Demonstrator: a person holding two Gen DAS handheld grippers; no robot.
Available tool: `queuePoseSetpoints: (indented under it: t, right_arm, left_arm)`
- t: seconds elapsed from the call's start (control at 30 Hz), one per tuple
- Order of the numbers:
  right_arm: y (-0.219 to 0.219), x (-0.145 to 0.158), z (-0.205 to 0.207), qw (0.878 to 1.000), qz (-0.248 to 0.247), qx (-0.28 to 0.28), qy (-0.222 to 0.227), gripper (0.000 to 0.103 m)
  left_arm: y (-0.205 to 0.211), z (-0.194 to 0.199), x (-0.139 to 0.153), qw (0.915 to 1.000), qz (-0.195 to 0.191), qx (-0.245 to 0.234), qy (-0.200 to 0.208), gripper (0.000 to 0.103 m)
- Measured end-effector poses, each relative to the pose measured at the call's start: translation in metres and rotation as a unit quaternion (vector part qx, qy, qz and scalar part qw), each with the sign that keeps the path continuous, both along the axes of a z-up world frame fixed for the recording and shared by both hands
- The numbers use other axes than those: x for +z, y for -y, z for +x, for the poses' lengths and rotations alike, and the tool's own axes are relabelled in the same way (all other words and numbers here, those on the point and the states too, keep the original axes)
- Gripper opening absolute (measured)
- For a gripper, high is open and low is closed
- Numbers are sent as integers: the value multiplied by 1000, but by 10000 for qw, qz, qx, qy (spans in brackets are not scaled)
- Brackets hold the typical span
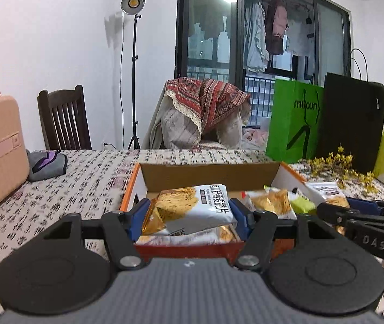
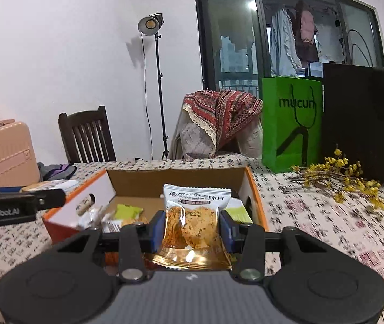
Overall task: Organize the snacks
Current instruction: 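Carry both cracker packets over the box, lower them in and open both tools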
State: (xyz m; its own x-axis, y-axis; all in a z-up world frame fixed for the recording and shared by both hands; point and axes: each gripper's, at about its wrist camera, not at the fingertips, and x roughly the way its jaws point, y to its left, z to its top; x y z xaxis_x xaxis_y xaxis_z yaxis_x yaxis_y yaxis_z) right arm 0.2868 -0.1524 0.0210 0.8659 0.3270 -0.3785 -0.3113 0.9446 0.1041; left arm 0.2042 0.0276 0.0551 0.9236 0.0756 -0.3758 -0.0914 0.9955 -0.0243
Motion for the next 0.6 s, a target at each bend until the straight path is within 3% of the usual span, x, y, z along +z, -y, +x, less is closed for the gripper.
queuePoseSetpoints:
  t: [0.3,0.47,0.6]
  right_arm:
    - [-26,15,54,9998,138,-64,-95,41]
    - [-29,-2,71,9994,273,-82,198,41]
    - [-27,-14,75,9994,159,23,295,41]
  left_arm:
    - [-5,53,1,9995,-197,253,5,64]
    - [-19,69,-22,9980,-435,434,133,64]
    - [-29,74,-31,9981,-511,351,16,64]
